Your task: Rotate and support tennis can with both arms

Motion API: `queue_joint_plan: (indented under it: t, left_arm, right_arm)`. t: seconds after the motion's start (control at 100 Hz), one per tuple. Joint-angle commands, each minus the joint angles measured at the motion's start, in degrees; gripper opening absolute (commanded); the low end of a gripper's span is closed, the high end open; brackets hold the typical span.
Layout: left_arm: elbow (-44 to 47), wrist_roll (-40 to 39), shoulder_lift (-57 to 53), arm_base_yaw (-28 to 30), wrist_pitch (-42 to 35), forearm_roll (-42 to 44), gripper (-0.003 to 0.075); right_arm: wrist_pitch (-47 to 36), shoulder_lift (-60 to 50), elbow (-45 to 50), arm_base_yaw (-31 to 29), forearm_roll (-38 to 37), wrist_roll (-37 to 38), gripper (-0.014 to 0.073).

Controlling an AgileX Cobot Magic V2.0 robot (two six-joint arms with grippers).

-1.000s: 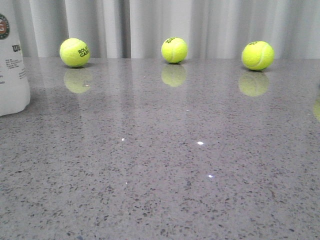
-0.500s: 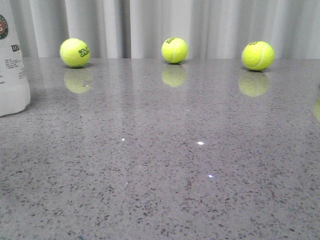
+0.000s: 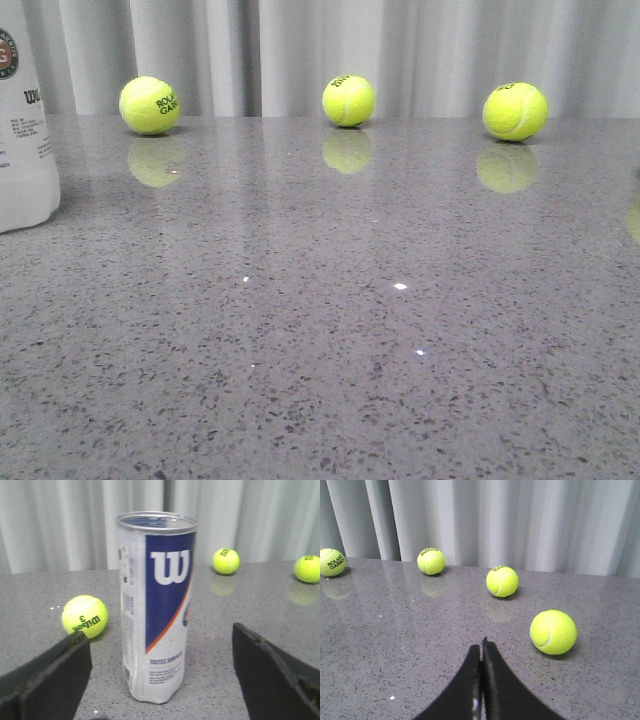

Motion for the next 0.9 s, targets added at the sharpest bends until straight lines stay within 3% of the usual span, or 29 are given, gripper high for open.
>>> queue_joint_plan:
  t: [0.0,0.08,0.34,0.89]
  left_arm:
    - [0.1,-0.5,0.3,0.1,-9.1,-1.4,0.0513]
    - [0.5,-0.5,0.3,0.1,-9.3,-1.4,0.0426]
    - [0.5,-0.5,0.3,0.1,-9.3,-1.4,-0.0022]
    - [0.5,-0.5,0.3,0.1,-8.9,-1.4,-0.0021]
  right_arm:
    - [-5.0,0.4,-1.4,-0.3,-0.7,-0.2,-0.0068]
    - [-5.0,0.4,-1.4,-0.3,-0.7,-0.2,-0.0068]
    - [-5.0,0.4,-1.4,-0.3,-0.7,-0.2,-0.0068]
    - [-5.0,0.4,-1.4,-0.3,-0.7,-0.2,-0.0068]
